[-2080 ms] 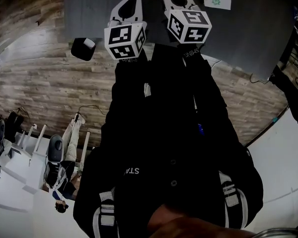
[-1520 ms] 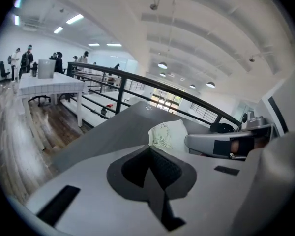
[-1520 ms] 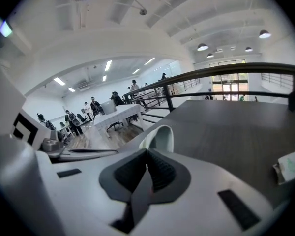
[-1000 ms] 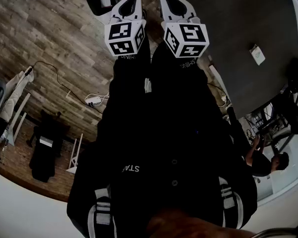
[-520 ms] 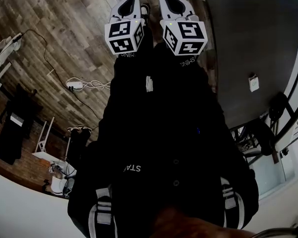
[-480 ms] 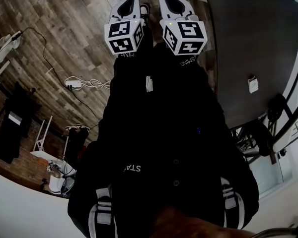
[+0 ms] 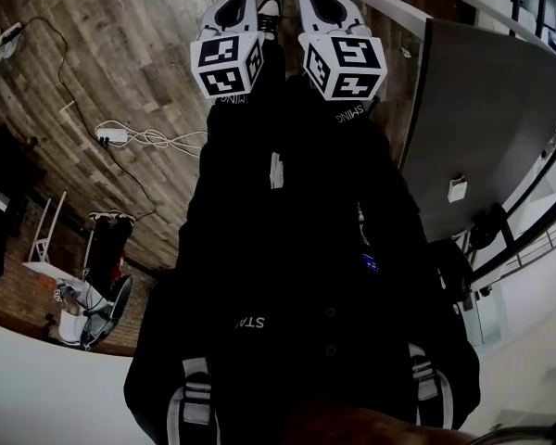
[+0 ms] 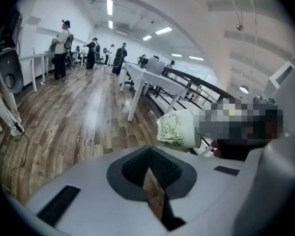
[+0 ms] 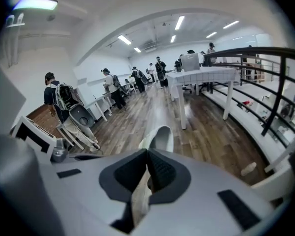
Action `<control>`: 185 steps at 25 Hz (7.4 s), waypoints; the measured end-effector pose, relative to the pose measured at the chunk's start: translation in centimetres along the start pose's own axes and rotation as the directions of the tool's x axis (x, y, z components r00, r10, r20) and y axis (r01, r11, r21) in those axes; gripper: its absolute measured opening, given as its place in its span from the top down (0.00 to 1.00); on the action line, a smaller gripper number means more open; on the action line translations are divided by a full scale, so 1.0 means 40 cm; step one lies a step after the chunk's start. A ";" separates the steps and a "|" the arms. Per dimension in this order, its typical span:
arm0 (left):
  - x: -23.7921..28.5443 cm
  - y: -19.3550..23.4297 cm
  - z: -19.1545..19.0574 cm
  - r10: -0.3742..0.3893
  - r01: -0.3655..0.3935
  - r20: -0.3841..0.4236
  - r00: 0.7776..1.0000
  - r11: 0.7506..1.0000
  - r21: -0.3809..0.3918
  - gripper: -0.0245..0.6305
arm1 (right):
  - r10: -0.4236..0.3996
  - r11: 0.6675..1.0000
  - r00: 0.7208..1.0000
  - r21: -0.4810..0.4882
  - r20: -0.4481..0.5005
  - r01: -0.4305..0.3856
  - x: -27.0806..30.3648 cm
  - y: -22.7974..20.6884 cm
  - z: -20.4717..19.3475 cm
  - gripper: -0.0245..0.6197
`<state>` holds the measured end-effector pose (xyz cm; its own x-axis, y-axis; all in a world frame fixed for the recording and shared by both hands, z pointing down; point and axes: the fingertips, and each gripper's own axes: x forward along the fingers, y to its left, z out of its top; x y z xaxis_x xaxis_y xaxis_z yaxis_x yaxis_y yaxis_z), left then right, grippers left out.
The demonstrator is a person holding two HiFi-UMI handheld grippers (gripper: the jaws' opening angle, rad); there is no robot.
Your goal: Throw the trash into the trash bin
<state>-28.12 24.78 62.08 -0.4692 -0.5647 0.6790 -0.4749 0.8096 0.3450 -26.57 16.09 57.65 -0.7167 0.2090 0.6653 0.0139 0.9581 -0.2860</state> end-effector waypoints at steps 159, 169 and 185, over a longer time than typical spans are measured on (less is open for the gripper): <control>-0.801 -2.016 -0.191 -0.892 0.791 -0.377 0.251 -0.035 0.611 0.96 | -0.955 0.234 0.057 0.622 0.291 0.747 -2.047 -0.524 -0.239 0.94; -0.798 -2.039 -0.250 -0.869 0.784 -0.416 0.267 -0.055 0.618 0.96 | -0.958 0.228 0.056 0.630 0.281 0.742 -2.068 -0.543 -0.278 0.94; -0.659 -1.993 -0.507 -0.729 0.828 -0.577 0.369 -0.025 0.560 0.96 | -0.971 0.216 0.226 0.680 0.076 0.701 -1.975 -0.613 -0.559 0.94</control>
<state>37.22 -21.62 29.82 0.6028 -0.7054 0.3729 -0.7938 -0.5776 0.1904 45.30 -19.52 27.53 -0.2285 -0.8983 0.3753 -0.9732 0.2206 -0.0645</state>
